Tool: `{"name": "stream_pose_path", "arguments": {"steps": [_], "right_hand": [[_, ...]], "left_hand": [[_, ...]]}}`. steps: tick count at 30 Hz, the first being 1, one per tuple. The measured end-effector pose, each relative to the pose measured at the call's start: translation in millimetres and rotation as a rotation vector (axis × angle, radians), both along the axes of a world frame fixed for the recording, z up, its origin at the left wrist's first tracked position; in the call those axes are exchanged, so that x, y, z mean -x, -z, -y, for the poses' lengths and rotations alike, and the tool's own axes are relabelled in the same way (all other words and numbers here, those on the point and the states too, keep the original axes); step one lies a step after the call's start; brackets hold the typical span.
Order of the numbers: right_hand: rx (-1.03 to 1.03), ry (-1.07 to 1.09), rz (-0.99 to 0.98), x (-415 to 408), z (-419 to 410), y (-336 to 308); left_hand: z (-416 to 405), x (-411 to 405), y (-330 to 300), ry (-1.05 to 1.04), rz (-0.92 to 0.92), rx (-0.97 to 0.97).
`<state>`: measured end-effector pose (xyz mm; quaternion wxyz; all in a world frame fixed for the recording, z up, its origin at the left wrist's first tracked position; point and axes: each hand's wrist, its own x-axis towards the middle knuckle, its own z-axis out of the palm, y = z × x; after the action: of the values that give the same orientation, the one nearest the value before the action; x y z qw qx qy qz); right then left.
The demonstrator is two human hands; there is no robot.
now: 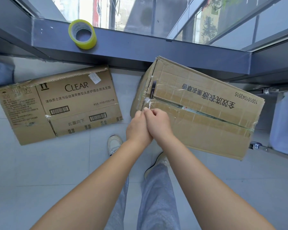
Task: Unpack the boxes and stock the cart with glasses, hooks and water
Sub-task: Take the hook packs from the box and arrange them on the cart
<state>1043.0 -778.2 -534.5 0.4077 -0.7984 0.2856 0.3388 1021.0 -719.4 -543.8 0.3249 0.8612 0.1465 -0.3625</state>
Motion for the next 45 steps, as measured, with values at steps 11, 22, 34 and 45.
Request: {"name": "stream_pose_path", "arguments": {"steps": [11, 22, 34, 45], "right_hand": [[0.411, -0.583, 0.086, -42.7, 39.7, 9.8], [0.631, -1.321, 0.221, -43.7, 56.5, 30.0], [0.546, -1.495, 0.553, -50.3, 73.1, 31.1], [0.564, -1.521, 0.392, -61.0, 89.7, 33.4]], "left_hand": [[-0.6, -2.5, 8.8, -0.284, -0.165, 0.228], [18.5, -7.9, 19.9, 0.085, -0.181, -0.009], [30.3, -10.9, 23.9, 0.276, -0.215, -0.101], [62.8, -7.1, 31.0, 0.299, -0.205, -0.174]]}}
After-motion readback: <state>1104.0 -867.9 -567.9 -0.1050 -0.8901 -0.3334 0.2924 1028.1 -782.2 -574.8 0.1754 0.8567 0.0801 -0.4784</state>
